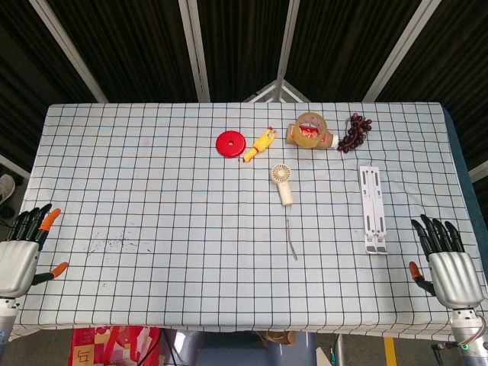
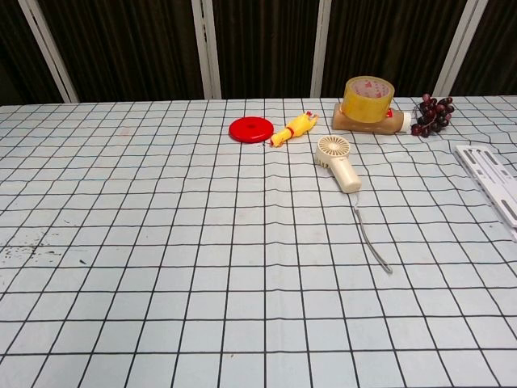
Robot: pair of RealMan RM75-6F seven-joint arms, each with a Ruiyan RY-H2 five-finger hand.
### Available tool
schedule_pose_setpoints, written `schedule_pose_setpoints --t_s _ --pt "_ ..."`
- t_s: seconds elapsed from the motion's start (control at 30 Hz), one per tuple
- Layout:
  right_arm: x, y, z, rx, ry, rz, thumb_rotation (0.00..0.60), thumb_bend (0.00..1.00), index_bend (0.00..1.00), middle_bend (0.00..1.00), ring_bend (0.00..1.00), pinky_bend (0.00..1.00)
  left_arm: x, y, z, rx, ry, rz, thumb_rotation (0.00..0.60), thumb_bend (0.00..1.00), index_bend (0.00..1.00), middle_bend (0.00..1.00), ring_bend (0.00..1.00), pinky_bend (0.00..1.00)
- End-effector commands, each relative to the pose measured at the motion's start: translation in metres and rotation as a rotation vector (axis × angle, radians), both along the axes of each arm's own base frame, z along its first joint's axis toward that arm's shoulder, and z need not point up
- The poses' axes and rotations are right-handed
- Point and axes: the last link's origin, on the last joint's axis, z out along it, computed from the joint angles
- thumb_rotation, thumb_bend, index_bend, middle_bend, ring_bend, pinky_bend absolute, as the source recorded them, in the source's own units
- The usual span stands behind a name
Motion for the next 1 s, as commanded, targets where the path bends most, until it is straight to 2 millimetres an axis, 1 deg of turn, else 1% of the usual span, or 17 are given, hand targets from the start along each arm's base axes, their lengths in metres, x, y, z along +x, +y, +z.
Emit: schedule_pose_setpoints --t_s 0.03,0.13,0.23,0.27,0.3,0.33,0.37,0.4,0.43,0.5,0.53,0.57,0.67,0.77,0.93,1.0 --pt "0.001 -0.001 -0.002 0.002 -0.003 -0.006 0.6 0.42 0.0 0.0 0.0 0.0 0.001 0.0 0.0 -0.012 -0.008 -0.007 0.6 0.03 0.0 0.0 0.0 0.0" --pt "0.006 -0.007 -0.002 -0.005 -0.007 0.008 0.6 0.42 0.0 0.0 0.0 0.0 0.003 0.0 0.0 -0.017 -0.018 -0.009 0.6 0.03 0.0 0.0 0.0 0.0" --pt "0.016 -0.021 -0.004 -0.002 -0.031 0.025 0.6 0.42 0.0 0.0 0.0 0.0 0.004 0.0 0.0 -0.014 -0.014 -0.022 0.6 0.03 0.0 0.0 0.0 0.0" --pt "0.021 -0.027 -0.005 -0.001 -0.038 0.035 0.6 0.42 0.0 0.0 0.03 0.04 0.004 0.0 0.0 -0.015 -0.012 -0.024 0.6 0.03 0.0 0.0 0.0 0.0" --pt "0.027 -0.034 -0.005 -0.004 -0.042 0.051 0.6 0.42 0.0 0.02 0.07 0.09 0.004 0.001 -0.001 -0.018 -0.013 -0.024 0.6 0.03 0.0 0.0 0.0 0.0" --pt "0.035 -0.045 -0.007 -0.008 -0.043 0.075 0.6 0.42 0.0 0.1 0.18 0.23 0.004 0.001 -0.002 -0.022 -0.016 -0.02 0.6 0.03 0.0 0.0 0.0 0.0" --pt "0.042 -0.054 -0.009 -0.006 -0.047 0.091 0.6 0.42 0.0 0.22 0.33 0.4 0.004 0.002 -0.002 -0.025 -0.018 -0.017 0.6 0.03 0.0 0.0 0.0 0.0" --pt "0.05 -0.065 -0.014 0.004 -0.058 0.104 0.6 0.42 0.0 0.33 0.44 0.51 0.004 0.002 -0.002 -0.026 -0.02 -0.014 0.6 0.03 0.0 0.0 0.0 0.0" --pt "0.057 -0.073 -0.02 0.021 -0.074 0.105 0.6 0.42 0.0 0.48 0.59 0.63 0.004 0.003 -0.002 -0.027 -0.023 -0.013 0.6 0.03 0.0 0.0 0.0 0.0" --pt "0.072 -0.091 -0.035 0.07 -0.105 0.098 0.6 0.42 0.0 0.67 0.77 0.76 0.005 0.004 -0.003 -0.029 -0.027 -0.012 0.6 0.03 0.0 0.0 0.0 0.0" --pt "0.078 -0.098 -0.041 0.092 -0.112 0.094 0.6 0.43 0.0 0.73 0.84 0.8 0.005 0.004 -0.003 -0.029 -0.027 -0.012 0.6 0.03 0.0 0.0 0.0 0.0" --pt "0.085 -0.107 -0.052 0.126 -0.118 0.084 0.6 0.46 0.0 0.77 0.88 0.83 0.005 0.005 -0.003 -0.03 -0.026 -0.013 0.6 0.03 0.0 0.0 0.0 0.0" --pt "0.101 -0.125 -0.081 0.22 -0.135 0.039 0.6 0.58 0.0 0.83 0.93 0.87 0.005 0.007 -0.004 -0.038 -0.026 -0.013 0.6 0.03 0.0 0.0 0.0 0.0" --pt "0.108 -0.134 -0.094 0.253 -0.139 0.012 0.6 0.64 0.0 0.85 0.95 0.87 0.005 0.008 -0.004 -0.042 -0.031 -0.014 0.6 0.03 0.0 0.0 0.0 0.0" --pt "0.127 -0.156 -0.132 0.31 -0.131 -0.025 0.6 0.68 0.0 0.85 0.95 0.87 0.003 0.008 -0.001 -0.045 -0.038 -0.009 0.6 0.03 0.0 0.0 0.0 0.0" --pt "0.132 -0.161 -0.141 0.316 -0.131 -0.038 0.6 0.68 0.0 0.85 0.95 0.87 0.003 0.009 0.0 -0.044 -0.041 -0.01 0.6 0.03 0.0 0.0 0.0 0.0"
